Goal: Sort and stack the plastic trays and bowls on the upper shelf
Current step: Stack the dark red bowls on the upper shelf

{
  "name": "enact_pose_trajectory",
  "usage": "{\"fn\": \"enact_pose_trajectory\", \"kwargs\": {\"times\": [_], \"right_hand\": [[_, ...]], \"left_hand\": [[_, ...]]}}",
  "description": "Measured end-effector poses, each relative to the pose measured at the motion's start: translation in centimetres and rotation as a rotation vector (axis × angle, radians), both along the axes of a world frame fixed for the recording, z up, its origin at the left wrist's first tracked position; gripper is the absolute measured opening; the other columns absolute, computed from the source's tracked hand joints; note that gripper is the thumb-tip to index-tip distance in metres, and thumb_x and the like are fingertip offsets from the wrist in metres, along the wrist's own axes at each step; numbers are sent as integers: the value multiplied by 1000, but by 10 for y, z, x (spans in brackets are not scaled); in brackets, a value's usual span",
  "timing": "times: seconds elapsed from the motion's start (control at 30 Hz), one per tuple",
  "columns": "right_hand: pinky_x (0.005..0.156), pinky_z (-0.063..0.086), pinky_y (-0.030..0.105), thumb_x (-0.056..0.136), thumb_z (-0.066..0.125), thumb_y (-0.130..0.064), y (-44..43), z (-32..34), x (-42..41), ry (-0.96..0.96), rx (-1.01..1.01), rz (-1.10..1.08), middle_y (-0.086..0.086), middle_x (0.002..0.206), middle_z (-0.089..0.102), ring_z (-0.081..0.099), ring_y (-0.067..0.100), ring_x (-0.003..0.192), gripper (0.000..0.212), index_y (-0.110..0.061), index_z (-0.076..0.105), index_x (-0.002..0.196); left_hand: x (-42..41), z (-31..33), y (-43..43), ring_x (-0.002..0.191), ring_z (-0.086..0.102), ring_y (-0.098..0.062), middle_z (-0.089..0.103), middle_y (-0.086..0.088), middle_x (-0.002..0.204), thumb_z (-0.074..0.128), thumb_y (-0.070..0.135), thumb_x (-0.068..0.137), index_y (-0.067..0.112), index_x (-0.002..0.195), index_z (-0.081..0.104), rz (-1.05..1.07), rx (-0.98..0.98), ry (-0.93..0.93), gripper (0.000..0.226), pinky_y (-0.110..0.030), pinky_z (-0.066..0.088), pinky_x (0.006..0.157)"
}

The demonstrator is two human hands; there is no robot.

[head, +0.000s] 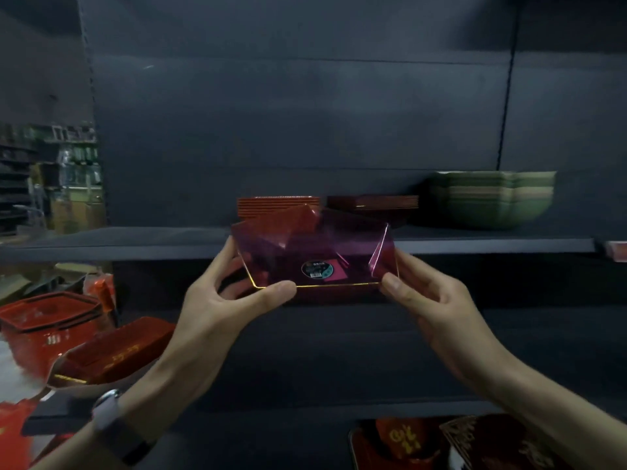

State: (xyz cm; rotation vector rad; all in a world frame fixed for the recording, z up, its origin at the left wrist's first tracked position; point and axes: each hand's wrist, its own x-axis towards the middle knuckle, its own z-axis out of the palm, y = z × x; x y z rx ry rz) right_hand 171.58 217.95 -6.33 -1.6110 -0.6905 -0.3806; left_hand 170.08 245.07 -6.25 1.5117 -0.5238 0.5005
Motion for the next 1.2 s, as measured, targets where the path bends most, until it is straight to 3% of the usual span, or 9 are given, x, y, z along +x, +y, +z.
{"fn": "enact_pose_trajectory", "kwargs": {"times": [0.17,0.3,0.43,0.57,0.67,0.83,0.93,1.03,1.2], "right_hand": [[120,41,31,94,66,-29,-25,36,24,-117,30,-44,-14,142,67,57,4,138,55,-28,55,148],[114,46,25,94,64,-25,-42,65,53,-188,69,-69,-14,140,68,59,5,136,53,-28,55,146],[114,47,28,103,59,-5,-57,87,94,-236,103,-105,-14,137,70,60,6,134,45,-30,58,141],[115,46,29,107,55,-5,-65,100,136,-268,127,-189,-18,132,72,62,2,130,43,-37,60,135],[113,48,30,109,52,-6,-70,103,169,-271,149,-230,-19,127,74,65,0,124,41,-37,63,133],[100,45,8,112,48,-13,-84,102,220,-236,145,-270,-14,137,69,61,-7,125,41,-19,55,152],[112,42,14,113,47,-17,-90,101,248,-212,113,-296,-14,144,65,57,-5,132,44,-21,49,157],[119,36,20,114,45,-23,-94,99,269,-183,85,-312,-15,151,57,50,-3,140,48,-26,40,162],[112,37,13,114,44,-23,-96,92,289,-113,70,-316,-14,151,56,51,-4,136,49,-28,37,163]], "left_hand": [[25,39,-27,124,69,-18,74,4,131,93,17,75,33,139,64,-42,24,-89,72,-41,47,112],[58,71,-51,121,70,-12,76,7,126,85,10,79,28,137,65,-54,26,-171,64,-25,53,105],[104,95,-73,118,71,-6,77,13,120,88,5,77,34,122,70,-32,-12,-230,56,-16,53,98],[157,107,-93,119,70,-7,77,12,121,89,4,76,26,127,71,-19,-53,-258,58,-18,53,100],[196,111,-106,121,70,-10,77,7,125,89,6,78,18,135,69,-5,-44,-258,62,-29,52,108],[251,111,-126,121,69,-8,76,11,124,85,6,84,22,136,66,3,7,-255,57,-29,50,109],[277,109,-135,122,68,-6,75,12,126,81,4,89,22,141,62,11,51,-249,58,-27,49,110],[299,103,-140,124,67,-5,73,12,130,80,12,92,24,144,59,34,91,-231,58,-34,47,114],[314,91,-144,127,63,-3,72,17,131,84,33,88,25,148,55,47,128,-155,68,-37,45,117]]}}
